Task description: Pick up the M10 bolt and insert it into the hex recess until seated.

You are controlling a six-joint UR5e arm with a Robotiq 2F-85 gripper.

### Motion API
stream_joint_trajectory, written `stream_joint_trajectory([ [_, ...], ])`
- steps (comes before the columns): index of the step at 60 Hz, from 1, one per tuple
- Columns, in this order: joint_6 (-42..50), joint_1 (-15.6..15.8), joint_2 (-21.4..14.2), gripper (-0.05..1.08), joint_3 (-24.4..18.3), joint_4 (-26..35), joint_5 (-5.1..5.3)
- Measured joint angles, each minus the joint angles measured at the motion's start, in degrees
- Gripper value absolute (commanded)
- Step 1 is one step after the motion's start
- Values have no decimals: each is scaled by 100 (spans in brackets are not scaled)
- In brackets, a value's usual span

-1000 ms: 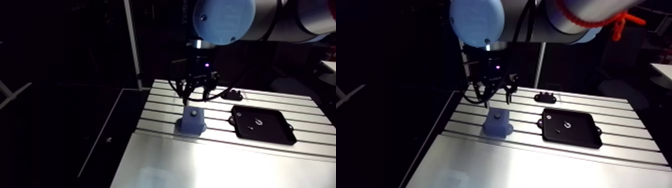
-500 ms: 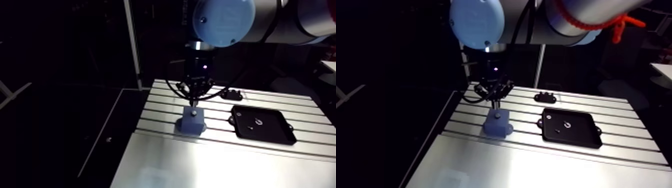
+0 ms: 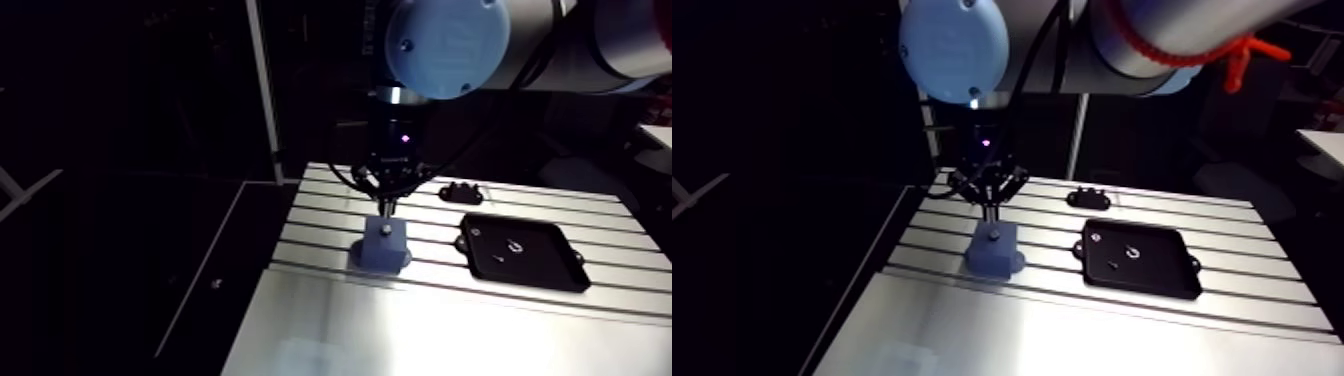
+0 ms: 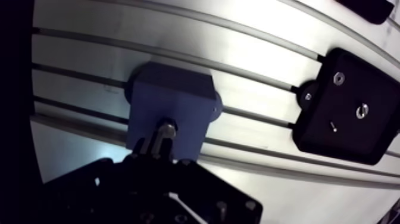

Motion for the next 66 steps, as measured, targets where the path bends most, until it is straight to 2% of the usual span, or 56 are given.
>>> stream_joint_trajectory([
  [16, 419, 17, -122, 106, 194, -21, -19],
  [28, 496, 22, -183, 106, 355, -260, -26],
  [66, 531, 23, -135, 107, 583, -653, -38],
])
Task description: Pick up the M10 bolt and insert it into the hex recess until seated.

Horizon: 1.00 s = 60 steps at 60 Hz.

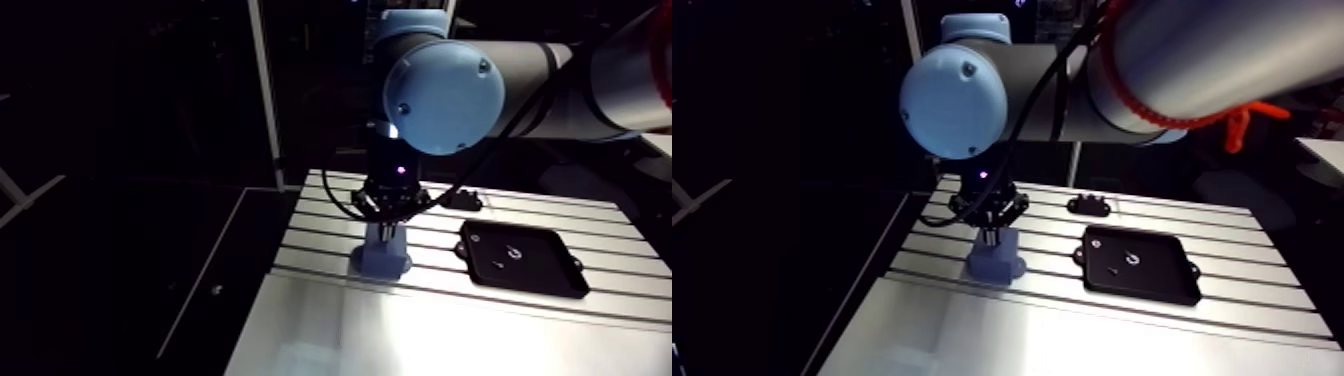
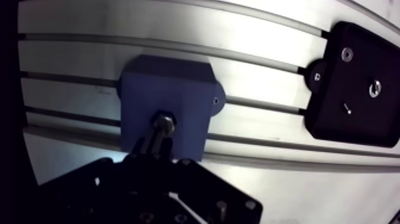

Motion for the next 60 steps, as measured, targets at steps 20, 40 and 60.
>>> stream_joint_trajectory([
  [20, -7, -12, 43, 107, 21, -62, -6],
  [40, -13, -20, 73, 107, 23, -83, -7],
  [60, -30, -29, 88, 107, 25, -94, -7],
])
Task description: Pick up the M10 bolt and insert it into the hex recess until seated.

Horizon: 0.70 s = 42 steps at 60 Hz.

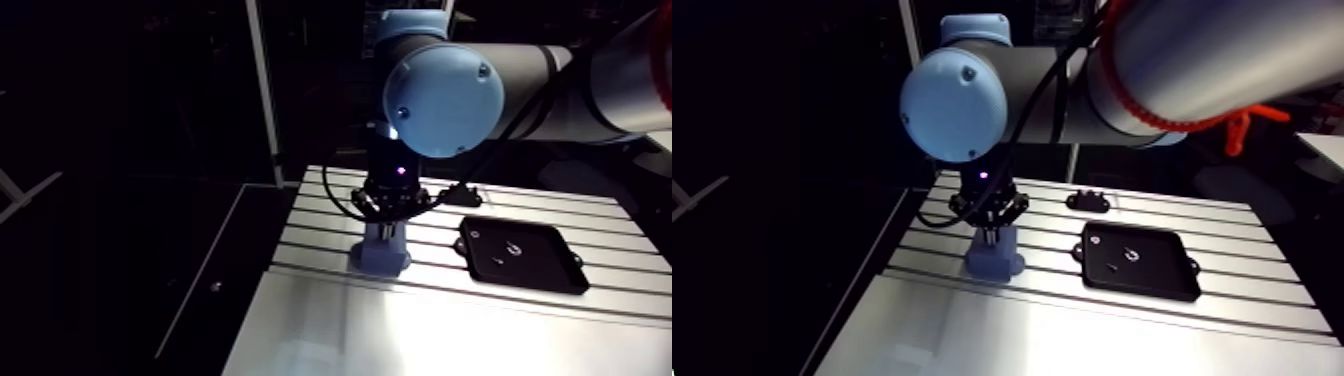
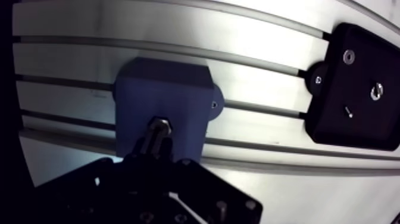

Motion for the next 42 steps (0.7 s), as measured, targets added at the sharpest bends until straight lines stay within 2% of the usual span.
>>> stream_joint_trajectory([
  [42, -17, -3, 28, 107, 0, 0, 8],
])
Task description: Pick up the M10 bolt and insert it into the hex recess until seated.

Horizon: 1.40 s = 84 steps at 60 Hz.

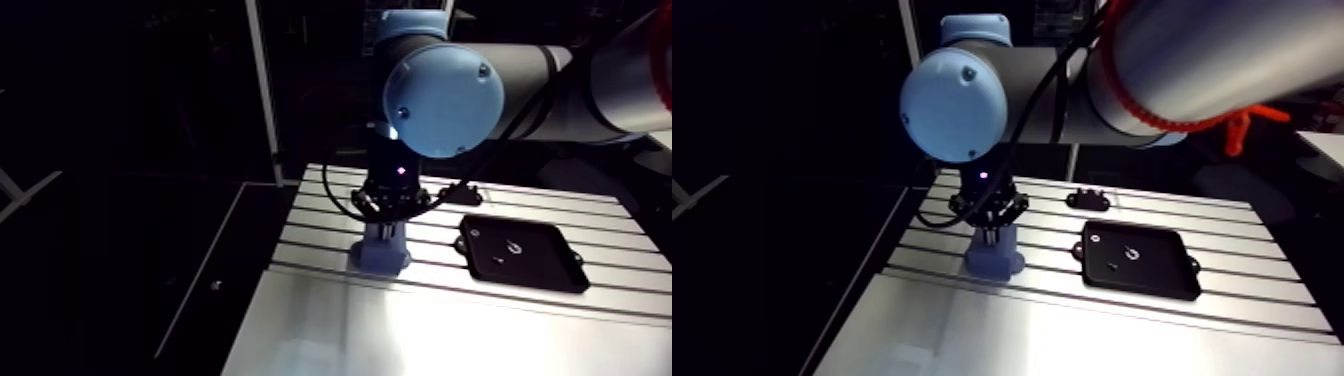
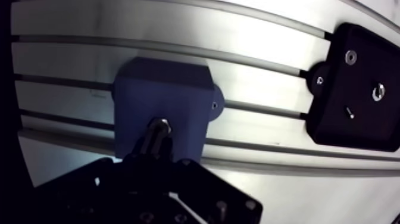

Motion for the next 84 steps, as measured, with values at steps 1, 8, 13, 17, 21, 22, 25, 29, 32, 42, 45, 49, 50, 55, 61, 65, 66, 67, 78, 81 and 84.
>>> stream_joint_trajectory([
  [1, -1, 0, -3, 107, -1, 0, 2],
  [8, -3, -5, -26, 107, -13, 0, 20],
  [13, -5, -6, -37, 106, -23, 2, 27],
  [17, -7, -7, -47, 106, -37, 5, 26],
  [21, -10, -8, -57, 106, -56, 10, 18],
  [22, -11, -8, -59, 106, -60, 12, 15],
  [25, -13, -8, -63, 106, -74, 19, 9],
  [29, -17, -8, -68, 105, -95, 27, 0],
  [32, -19, -8, -72, 104, -115, 36, -5],
  [42, -27, -9, -81, 82, -186, 77, -14],
  [45, -31, -9, -84, 62, -209, 108, -17],
  [49, -35, -9, -90, 49, -243, 158, -20],
  [50, -36, -9, -92, 49, -251, 171, -21],
  [55, -37, -9, -99, 26, -287, 226, -22],
  [61, -39, -7, -122, 9, -333, 298, -31],
  [65, -40, -5, -143, 4, -370, 361, -48],
  [66, -40, -4, -149, 2, -381, 381, -53],
  [67, -39, -2, -154, 2, -392, 400, -59],
  [78, -50, 12, -225, 2, -553, 658, -102],
  [81, -62, 16, -254, 2, -638, 783, -105],
  [84, -71, 20, -285, 2, -754, 955, -107],
])
